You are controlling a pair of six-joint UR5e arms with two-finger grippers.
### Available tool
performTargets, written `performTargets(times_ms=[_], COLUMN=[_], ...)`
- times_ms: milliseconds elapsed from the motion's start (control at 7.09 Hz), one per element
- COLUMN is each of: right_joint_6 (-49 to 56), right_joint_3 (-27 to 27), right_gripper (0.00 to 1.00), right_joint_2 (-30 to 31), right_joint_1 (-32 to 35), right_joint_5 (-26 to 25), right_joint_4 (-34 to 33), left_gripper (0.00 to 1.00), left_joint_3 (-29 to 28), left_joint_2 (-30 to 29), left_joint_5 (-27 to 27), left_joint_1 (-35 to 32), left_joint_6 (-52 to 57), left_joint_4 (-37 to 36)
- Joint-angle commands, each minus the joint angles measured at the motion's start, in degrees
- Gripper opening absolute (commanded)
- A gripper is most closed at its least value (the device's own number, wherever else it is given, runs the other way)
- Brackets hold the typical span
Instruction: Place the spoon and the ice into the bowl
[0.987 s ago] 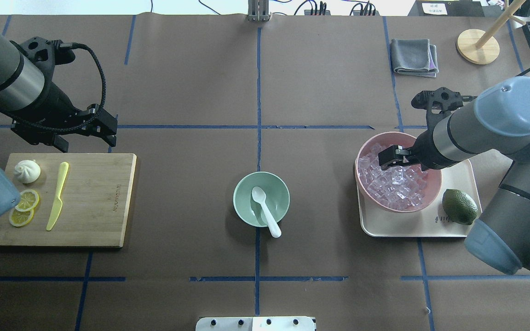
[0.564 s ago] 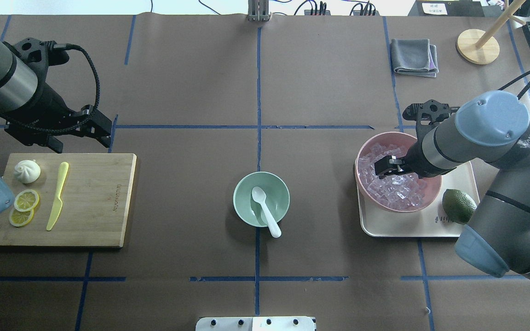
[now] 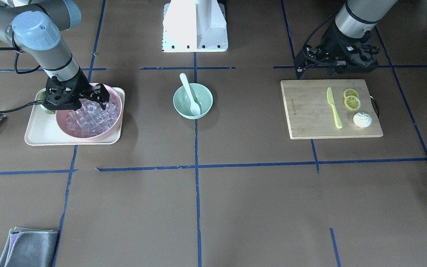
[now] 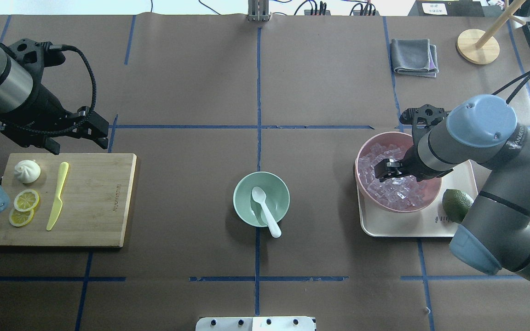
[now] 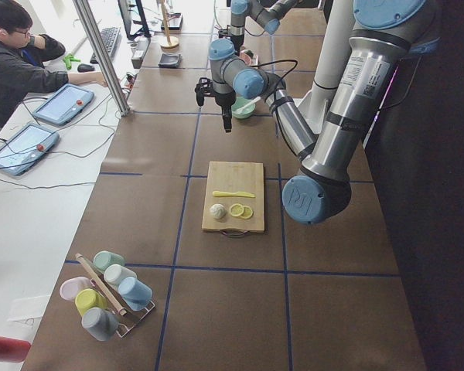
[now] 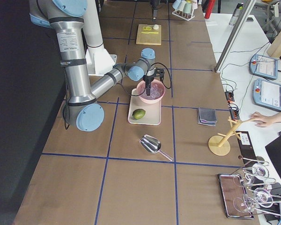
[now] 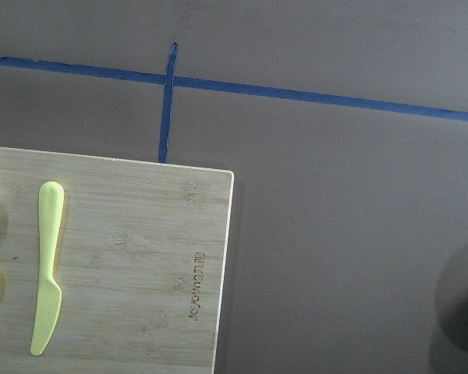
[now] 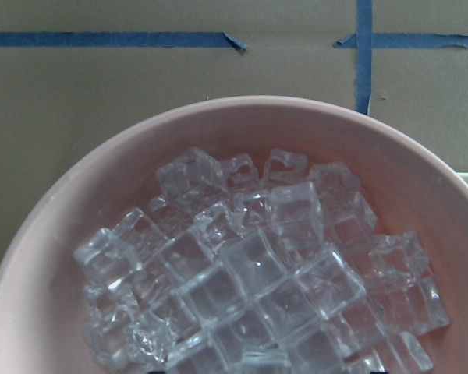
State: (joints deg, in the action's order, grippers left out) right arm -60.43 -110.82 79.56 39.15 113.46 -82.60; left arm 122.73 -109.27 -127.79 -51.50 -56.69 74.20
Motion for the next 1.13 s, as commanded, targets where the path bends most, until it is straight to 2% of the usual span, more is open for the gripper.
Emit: performTargets(times_ms=[0,282,423,846,987], right_joint_6=[-0.3,-0.3,-0.1,0.1,0.1], right_joint_3=[0.1,0.0,0.1,0.1,0.0], right_gripper=[0.79,0.53,0.49,0.49,0.35], right_joint_2=[-0.3,-0.3,-0.2,-0.2,-0.2], right_joint_1=[0.0,-0.2,-0.2,-0.2,-0.1], right_joint_5=[0.0,0.1,0.1,0.4,0.5], right_joint_4=[0.0,0.0,0.0,0.0,0.0], left_gripper=[1.0,1.0,1.0,1.0,1.0], left_joint_3=[0.4,0.3,0.3,0.3,0.3], left_joint_2=[0.0,0.0,0.0,0.0,0.0], left_joint_5=[0.0,0.0,0.0,0.0,0.0], left_joint_1=[0.0,0.0,0.0,0.0,0.0], left_joint_6=[0.0,0.0,0.0,0.1,0.0], left_joint_4=[-1.0,-1.0,-1.1,-1.1,-1.1])
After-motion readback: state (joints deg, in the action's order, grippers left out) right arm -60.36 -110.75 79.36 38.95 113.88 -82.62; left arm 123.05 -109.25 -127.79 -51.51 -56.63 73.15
